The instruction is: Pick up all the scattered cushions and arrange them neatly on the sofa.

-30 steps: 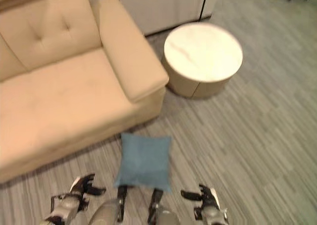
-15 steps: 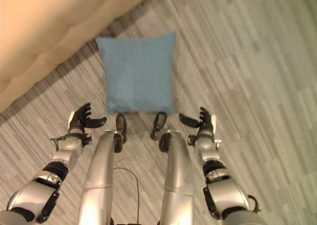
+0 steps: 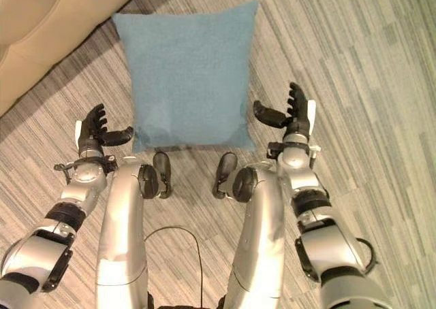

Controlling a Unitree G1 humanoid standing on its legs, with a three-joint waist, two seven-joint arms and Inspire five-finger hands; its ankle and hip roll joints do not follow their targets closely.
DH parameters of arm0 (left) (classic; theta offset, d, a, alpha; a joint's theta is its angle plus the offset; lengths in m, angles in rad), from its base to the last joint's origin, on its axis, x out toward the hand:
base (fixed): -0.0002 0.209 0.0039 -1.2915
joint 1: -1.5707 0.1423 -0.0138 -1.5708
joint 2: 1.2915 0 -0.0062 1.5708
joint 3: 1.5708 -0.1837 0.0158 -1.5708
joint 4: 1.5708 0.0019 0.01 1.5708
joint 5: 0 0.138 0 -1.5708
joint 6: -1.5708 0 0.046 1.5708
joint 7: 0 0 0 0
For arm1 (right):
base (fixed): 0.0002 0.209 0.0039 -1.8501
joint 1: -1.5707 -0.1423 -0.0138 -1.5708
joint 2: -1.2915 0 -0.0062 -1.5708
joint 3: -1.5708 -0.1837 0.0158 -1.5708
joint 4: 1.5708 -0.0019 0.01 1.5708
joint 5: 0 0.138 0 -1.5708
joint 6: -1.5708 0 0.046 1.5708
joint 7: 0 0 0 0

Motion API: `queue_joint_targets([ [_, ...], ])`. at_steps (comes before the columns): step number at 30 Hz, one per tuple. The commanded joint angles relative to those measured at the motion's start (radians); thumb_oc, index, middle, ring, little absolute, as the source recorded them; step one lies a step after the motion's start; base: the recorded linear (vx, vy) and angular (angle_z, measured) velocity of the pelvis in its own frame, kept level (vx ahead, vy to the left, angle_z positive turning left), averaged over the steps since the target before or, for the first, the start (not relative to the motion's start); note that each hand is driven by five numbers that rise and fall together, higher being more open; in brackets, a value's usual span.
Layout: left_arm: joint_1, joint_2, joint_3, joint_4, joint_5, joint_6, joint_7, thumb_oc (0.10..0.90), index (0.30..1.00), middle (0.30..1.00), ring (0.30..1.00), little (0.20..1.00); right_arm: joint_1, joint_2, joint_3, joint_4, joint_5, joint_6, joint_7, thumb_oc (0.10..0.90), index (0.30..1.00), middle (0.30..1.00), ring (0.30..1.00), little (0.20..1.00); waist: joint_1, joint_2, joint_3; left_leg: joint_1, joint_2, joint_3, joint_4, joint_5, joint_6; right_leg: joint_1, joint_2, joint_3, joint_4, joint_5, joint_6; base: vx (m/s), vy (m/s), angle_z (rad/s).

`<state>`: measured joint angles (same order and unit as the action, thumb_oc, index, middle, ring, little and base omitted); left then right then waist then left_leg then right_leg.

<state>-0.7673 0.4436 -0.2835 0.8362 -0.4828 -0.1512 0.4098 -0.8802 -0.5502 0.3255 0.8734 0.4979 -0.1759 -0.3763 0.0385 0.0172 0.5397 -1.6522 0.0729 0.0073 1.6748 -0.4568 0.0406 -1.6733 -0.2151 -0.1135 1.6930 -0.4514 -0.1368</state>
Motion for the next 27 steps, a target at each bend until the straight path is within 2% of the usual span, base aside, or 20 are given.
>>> queue_joint_targets([
  [1,-0.004,0.057,-0.006,-0.026,-0.027,-0.072,0.052,0.8,0.9,0.9,0.9,0.9,-0.007,-0.009,0.006,-0.047,0.064,-0.086,-0.011,0.8,0.9,0.9,0.9,0.9,0.0,-0.004,-0.021,0.082,-0.015,-0.011,-0.021,-0.045,-0.005,0.13,0.004,0.07,-0.046,-0.018,0.093,0.05,-0.006,0.03],
  [6,-0.085,0.028,-0.066,-0.008,-0.062,-0.074,0.049,0.8,0.9,0.9,0.9,0.9,-0.086,0.054,0.085,0.007,0.126,-0.07,0.009,0.8,0.9,0.9,0.9,0.9,0.008,-0.015,-0.02,0.082,-0.008,0.013,0.03,-0.075,-0.008,0.111,0.001,0.098,0.018,-0.046,0.084,0.05,-0.015,0.02],
  [11,-0.123,-0.008,-0.132,-0.012,-0.071,-0.072,0.056,0.8,0.9,0.9,0.9,0.9,-0.114,0.138,0.176,0.048,0.134,-0.039,0.014,0.8,0.9,0.9,0.9,0.9,0.01,-0.022,-0.02,0.082,-0.005,0.017,0.069,-0.099,-0.009,0.103,0.001,0.126,0.065,-0.069,0.079,0.02,-0.004,0.0],
  [12,-0.116,-0.027,-0.173,-0.039,-0.039,-0.06,0.06,0.8,0.9,0.9,0.9,0.9,-0.1,0.177,0.217,0.022,0.124,-0.034,0.019,0.8,0.9,0.9,0.9,0.9,0.004,-0.02,-0.02,0.082,-0.004,0.02,0.087,-0.104,-0.012,0.103,0.004,0.137,0.084,-0.075,0.077,0.0,0.0,0.0],
  [17,-0.133,-0.036,-0.218,-0.043,0.027,-0.04,0.074,0.8,0.9,0.9,0.9,0.9,-0.113,0.191,0.275,0.004,0.042,-0.019,0.006,0.8,0.9,0.9,0.9,0.9,-0.004,-0.019,-0.02,0.082,-0.004,0.019,0.088,-0.106,-0.015,0.103,0.009,0.146,0.086,-0.075,0.073,0.0,0.003,0.01],
  [21,-0.141,-0.007,-0.206,-0.024,0.058,-0.031,0.106,0.8,0.9,0.9,0.9,0.9,-0.136,0.137,0.268,0.0,-0.17,0.017,-0.081,0.8,0.9,0.9,0.9,0.9,-0.01,-0.023,-0.02,0.082,-0.002,0.01,0.061,-0.091,-0.022,0.103,0.01,0.141,0.054,-0.051,0.081,-0.01,-0.006,-0.03],
  [24,-0.142,0.035,-0.194,-0.024,0.056,-0.038,0.112,0.8,0.9,0.9,0.9,0.9,-0.13,0.089,0.245,-0.002,-0.194,0.025,-0.101,0.8,0.9,0.9,0.9,0.9,-0.011,-0.02,-0.02,0.082,0.001,-0.002,0.081,-0.096,-0.028,0.103,0.011,0.14,0.074,-0.063,0.085,0.03,-0.022,-0.07],
  [27,-0.11,0.095,-0.192,-0.033,0.058,-0.031,0.109,0.8,0.9,0.9,0.9,0.9,-0.125,0.005,0.242,0.018,-0.178,0.057,-0.103,0.8,0.9,0.9,0.9,0.9,-0.013,0.001,-0.02,0.082,0.013,-0.021,0.205,-0.164,-0.039,0.103,0.003,0.142,0.206,-0.164,0.076,0.1,-0.013,-0.01],
])
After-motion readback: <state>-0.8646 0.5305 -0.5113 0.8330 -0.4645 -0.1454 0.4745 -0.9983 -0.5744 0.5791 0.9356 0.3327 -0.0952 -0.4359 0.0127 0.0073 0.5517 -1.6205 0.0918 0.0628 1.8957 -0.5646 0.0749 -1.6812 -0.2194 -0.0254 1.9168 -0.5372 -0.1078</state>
